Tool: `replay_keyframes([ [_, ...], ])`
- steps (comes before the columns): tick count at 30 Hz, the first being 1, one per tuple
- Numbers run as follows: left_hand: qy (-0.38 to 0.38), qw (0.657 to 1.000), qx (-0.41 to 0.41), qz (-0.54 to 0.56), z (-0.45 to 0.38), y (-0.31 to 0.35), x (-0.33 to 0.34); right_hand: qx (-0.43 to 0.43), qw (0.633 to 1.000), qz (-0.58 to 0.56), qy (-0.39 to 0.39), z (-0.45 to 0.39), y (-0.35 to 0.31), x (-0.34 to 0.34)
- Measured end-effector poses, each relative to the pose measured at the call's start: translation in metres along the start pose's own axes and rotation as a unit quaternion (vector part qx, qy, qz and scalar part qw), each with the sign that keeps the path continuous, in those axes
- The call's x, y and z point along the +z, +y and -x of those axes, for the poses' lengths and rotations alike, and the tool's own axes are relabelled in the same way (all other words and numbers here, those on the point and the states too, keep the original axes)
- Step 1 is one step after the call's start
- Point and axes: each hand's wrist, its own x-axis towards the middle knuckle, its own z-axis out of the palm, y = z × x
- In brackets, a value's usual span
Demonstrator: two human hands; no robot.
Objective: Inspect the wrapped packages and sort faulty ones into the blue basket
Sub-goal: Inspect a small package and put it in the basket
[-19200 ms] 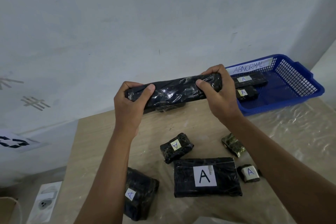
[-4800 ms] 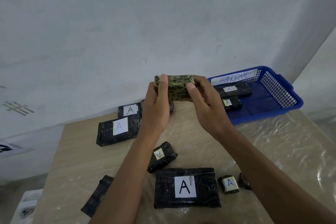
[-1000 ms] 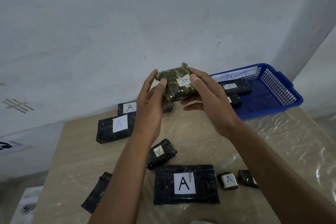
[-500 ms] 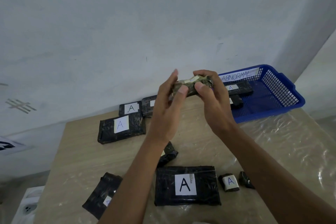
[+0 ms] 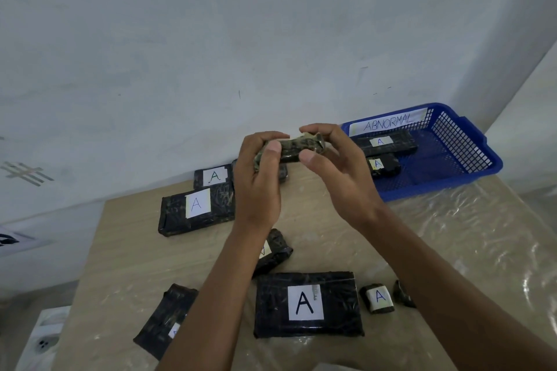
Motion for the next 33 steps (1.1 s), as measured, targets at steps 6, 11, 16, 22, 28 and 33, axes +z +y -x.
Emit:
replay_keyframes([
  [6, -0.028, 0.997, 0.059, -0.031, 0.003, 0.003, 0.000, -0.025, 0.999, -0.026, 0.028, 0.000, 0.003, 0.003],
  [11, -0.026, 0.996, 0.069, -0.043, -0.001, 0.005, -0.003, -0.012, 0.999, -0.044, -0.016, 0.001, 0.002, -0.004],
  [16, -0.066, 0.997, 0.048, -0.013, 0.006, 0.003, -0.002, -0.039, 0.998, -0.040, 0.040, 0.001, 0.004, -0.006],
  [22, -0.032, 0.999, 0.006, -0.015, 0.010, 0.001, -0.004, 0.042, 0.996, -0.074, 0.003, 0.001, 0.005, -0.010],
  [28, -0.085, 0.990, 0.064, -0.089, 0.012, -0.018, -0.013, 0.271, 0.952, -0.112, 0.083, -0.017, -0.009, -0.011],
  [33, -0.148, 0.983, 0.033, -0.104, 0.014, -0.019, -0.014, 0.292, 0.951, -0.022, 0.097, -0.023, -0.006, -0.004],
])
